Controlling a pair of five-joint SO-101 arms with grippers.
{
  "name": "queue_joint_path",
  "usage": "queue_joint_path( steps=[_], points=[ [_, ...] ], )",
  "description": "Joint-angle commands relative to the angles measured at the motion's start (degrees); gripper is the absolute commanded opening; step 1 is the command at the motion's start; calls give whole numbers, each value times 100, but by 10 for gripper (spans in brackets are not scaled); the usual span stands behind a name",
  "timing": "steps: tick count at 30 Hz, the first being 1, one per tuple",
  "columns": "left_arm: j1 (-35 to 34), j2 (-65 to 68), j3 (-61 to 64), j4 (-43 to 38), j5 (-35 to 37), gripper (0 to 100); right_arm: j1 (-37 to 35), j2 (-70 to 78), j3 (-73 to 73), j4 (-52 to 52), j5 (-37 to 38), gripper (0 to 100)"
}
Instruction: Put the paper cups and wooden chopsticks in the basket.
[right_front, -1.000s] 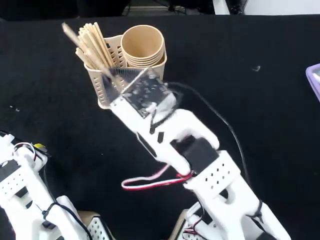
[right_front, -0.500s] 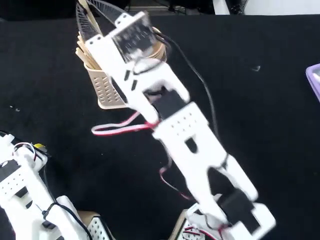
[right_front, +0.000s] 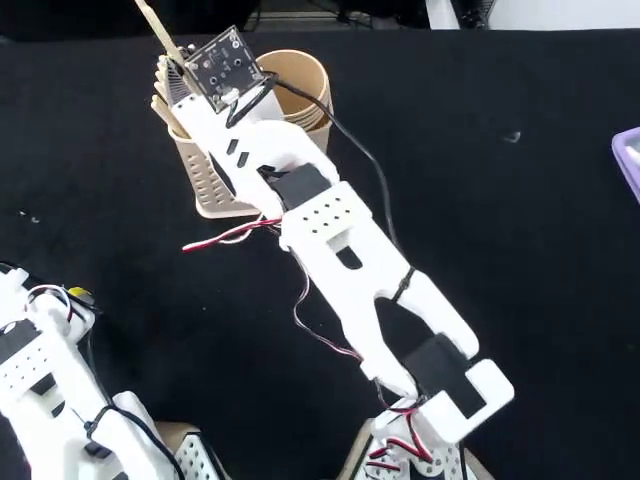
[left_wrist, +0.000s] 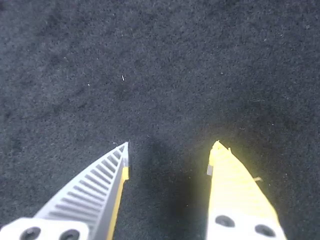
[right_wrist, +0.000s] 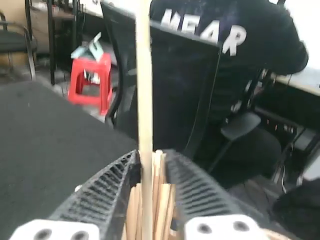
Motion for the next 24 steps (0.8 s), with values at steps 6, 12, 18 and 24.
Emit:
queue_joint_path(
  steps=[6, 12, 18, 24],
  points=[
    [57, -70, -286, -44, 9, 259, 246, -1947, -620, 1758, -35, 182],
    [48, -88, -303, -26, 0, 244, 1002, -3785, -365, 3991, 0, 8],
    [110, -510, -514, 202, 35, 22, 2031, -5305, 1226, 5169, 9, 29],
    [1657, -2321, -488, 1266, -70, 66, 3059, -6862, 3960, 4914, -35, 25]
  ],
)
